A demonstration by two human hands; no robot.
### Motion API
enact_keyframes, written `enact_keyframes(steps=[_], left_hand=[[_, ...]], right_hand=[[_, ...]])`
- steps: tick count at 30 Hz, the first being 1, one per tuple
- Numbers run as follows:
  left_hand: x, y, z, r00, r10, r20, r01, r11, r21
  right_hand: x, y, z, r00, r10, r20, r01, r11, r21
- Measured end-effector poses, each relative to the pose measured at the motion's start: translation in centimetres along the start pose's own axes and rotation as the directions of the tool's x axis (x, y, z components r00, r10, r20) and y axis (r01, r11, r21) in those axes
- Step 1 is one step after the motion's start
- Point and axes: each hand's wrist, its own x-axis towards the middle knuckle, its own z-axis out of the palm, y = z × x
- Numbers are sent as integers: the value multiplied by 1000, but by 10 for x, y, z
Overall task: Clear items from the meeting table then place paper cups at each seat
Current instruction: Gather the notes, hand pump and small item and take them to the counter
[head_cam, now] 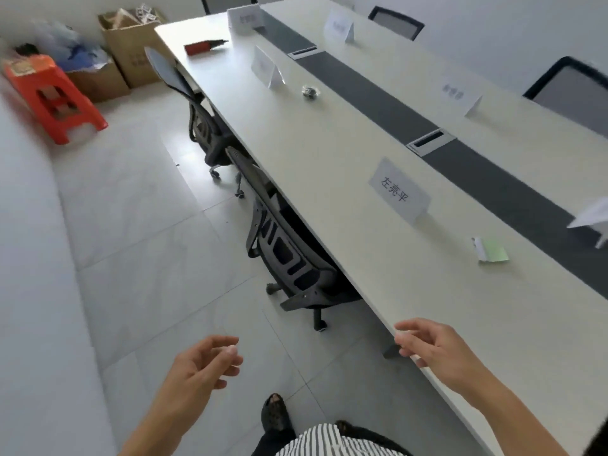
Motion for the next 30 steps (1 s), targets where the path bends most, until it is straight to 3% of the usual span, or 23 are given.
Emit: enact_keyframes(steps=[6,11,15,20,24,30], left_hand=[[89,80,31,964,111,243,-150,977,150],[125,124,90,916,98,389,-195,956,219],[140,144,130,930,60,363,-155,958,239],[157,157,161,931,-53,362,-73,943,326],[173,162,175,951,-93,294,-27,925,379],[189,171,198,948,-124,293,-6,913,407]], right_hand=[[4,14,-21,969,153,-196,-119,978,173],[38,41,-61,922,277,-271,-209,945,252],[121,71,-115,857,271,-438,-272,960,62],[242,95,-183,766,176,-618,-370,907,-201],[294,123,-214,743,270,-613,-499,833,-238],[306,130,-214,728,136,-672,-438,846,-304]])
